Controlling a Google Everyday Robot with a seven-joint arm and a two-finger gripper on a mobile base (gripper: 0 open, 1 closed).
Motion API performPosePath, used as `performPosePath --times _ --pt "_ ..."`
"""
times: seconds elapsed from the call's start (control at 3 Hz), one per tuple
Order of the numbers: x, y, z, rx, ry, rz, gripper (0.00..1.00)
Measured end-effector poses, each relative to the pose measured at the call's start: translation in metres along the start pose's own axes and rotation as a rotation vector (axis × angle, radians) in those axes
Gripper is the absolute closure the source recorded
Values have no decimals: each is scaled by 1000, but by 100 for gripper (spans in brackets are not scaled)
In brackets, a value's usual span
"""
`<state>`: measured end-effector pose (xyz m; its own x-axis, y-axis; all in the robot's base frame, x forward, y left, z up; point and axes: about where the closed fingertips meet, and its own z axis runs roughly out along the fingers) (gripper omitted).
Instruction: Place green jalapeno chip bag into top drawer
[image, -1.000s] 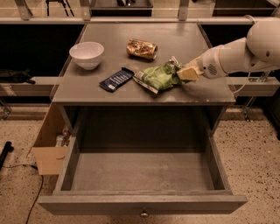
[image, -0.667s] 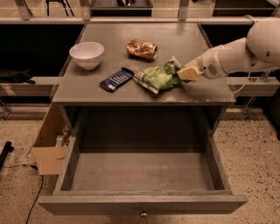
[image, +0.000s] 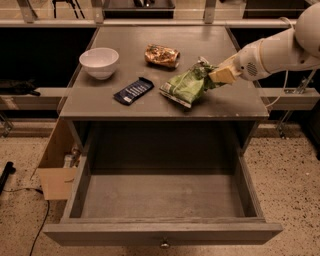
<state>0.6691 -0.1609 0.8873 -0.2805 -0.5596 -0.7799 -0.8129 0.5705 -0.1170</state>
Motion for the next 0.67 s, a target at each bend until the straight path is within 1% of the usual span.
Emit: performPosePath --times 0.33,0.67 --pt "-20 -10 -43 45 -18 -22 100" --pt "-25 -3 -88 87 -43 -32 100"
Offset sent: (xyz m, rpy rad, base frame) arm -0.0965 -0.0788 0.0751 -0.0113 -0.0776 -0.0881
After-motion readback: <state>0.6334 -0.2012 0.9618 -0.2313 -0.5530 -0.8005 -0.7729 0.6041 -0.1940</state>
